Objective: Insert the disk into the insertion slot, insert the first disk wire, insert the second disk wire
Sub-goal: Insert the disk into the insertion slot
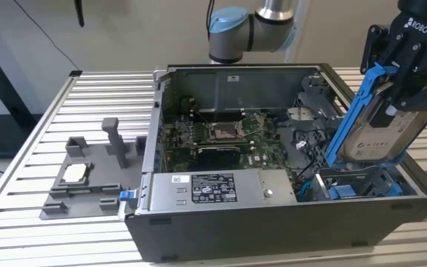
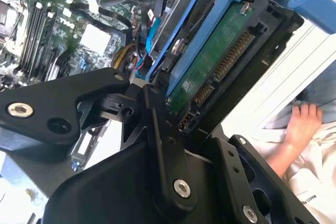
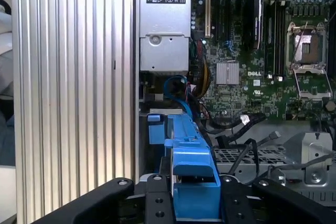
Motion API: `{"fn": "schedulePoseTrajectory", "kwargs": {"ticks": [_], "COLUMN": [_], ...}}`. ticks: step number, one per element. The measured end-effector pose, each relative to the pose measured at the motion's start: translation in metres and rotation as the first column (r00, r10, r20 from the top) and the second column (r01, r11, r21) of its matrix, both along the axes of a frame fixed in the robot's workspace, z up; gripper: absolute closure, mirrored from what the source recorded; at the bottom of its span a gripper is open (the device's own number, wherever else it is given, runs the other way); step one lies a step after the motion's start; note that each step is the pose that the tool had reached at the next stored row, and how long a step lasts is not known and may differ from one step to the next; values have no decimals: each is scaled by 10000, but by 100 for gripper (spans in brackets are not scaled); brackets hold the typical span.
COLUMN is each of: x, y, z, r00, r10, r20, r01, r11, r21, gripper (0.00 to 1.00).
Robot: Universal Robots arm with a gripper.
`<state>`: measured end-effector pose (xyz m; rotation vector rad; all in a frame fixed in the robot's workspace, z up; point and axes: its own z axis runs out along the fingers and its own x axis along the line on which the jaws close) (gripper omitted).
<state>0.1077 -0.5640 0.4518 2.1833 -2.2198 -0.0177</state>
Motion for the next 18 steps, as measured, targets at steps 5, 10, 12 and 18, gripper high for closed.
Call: {"fn": "schedulePoseTrajectory", "kwargs": {"ticks": [5,10,12,18], "x": [0,0,0,3], "y": [0,0,0,0], "z": [-5,-58,-94,-166], "r00": [10000,10000,10000,10000], "r10": [0,0,-1,-2], "r20": [4,5,5,28], "r01": [0,0,1,1], "r11": [10000,10000,10000,10000], "r21": [2,0,1,1], "gripper": [67,67,67,67]}}
